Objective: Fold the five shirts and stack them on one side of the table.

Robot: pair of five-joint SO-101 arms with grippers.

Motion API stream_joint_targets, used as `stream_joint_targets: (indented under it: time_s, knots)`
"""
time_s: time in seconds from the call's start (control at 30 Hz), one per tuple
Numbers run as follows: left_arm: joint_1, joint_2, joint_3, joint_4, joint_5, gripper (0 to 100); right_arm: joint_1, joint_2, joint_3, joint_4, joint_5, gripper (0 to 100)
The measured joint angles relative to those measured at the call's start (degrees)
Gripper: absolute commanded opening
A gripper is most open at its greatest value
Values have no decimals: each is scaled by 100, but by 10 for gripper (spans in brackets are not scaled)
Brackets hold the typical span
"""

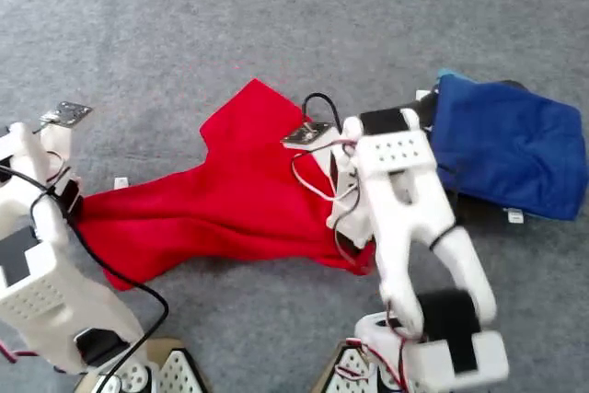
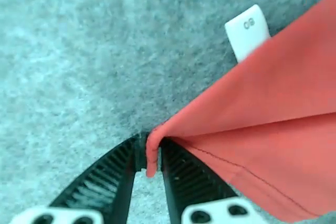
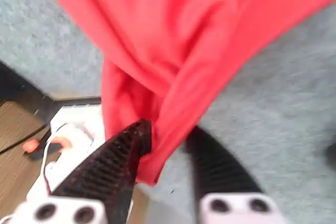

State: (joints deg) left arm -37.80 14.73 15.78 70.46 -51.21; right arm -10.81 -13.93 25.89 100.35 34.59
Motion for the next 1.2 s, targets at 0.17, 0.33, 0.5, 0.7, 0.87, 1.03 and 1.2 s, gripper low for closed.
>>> stream_joint_targets:
  time_s: [0.17,0.33,0.5,0.7,0.87,1.03,1.2]
  knots:
    - [0,-44,79,-70,0,29,-9,-413,-1196,18,0,345]
    - [97,-53,114,-79,0,29,9,360,-3218,26,-9,283]
    - [273,-53,141,-97,123,29,-114,2268,-5363,-316,-510,255]
    - [316,-53,141,-185,334,29,-642,5292,-8079,-466,-800,254]
    - [316,-53,141,-185,369,29,-774,7525,-10347,-466,-835,252]
    - [316,-53,149,-193,396,29,-782,9231,-11684,-466,-1099,251]
    - [422,-53,149,-211,422,29,-782,9521,-11859,-404,-1275,142]
